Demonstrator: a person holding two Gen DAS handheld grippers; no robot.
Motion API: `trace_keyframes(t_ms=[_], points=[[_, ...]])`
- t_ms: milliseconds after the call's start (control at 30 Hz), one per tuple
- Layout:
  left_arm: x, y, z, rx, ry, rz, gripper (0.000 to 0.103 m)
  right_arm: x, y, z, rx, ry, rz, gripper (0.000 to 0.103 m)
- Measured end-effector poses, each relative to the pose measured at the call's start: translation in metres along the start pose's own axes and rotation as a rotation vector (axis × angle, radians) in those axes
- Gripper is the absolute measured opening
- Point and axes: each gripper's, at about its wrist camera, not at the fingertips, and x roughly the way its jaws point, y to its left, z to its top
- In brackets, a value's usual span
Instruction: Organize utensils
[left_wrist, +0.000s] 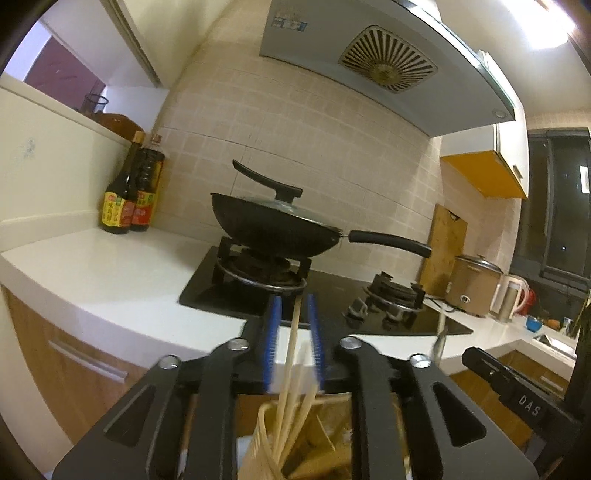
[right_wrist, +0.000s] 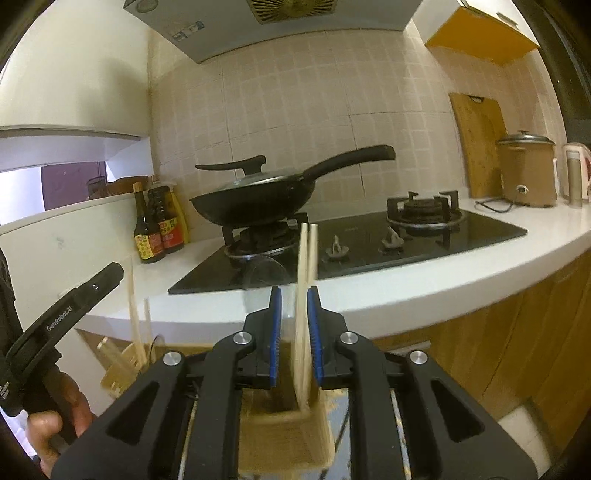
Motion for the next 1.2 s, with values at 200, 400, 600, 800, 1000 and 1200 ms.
trace_keyframes(t_ms=[200, 400, 600, 800, 1000, 1200], points=[[-0.038, 0.000, -0.012, -0.001, 0.053, -0.011, 0.056, -0.043, 0.001, -0.020, -0.002, 0.035, -0.007, 0.054], [-0.086, -0.007, -0.037, 0.040, 0.110, -0.016, 0.077, -0.083, 0.016, -0.048, -0.019, 0.068, -0.010, 0.054], [-0.127, -0.017, -0.065, 0.076, 0.130, 0.033, 0.090, -0.111, 0.040, -0.082, -0.089, 0.073, -0.043, 0.069], [-0.139, -0.020, -0.088, 0.152, 0.095, 0.146, 0.094, -0.119, 0.055, -0.108, -0.174, 0.003, -0.137, 0.079], [-0.139, -0.010, -0.098, 0.169, 0.068, 0.240, 0.094, -0.113, 0.049, -0.119, -0.166, 0.014, -0.131, 0.079], [-0.141, -0.016, -0.102, 0.215, 0.075, 0.268, 0.095, -0.107, 0.041, -0.121, -0.158, 0.042, -0.117, 0.081]])
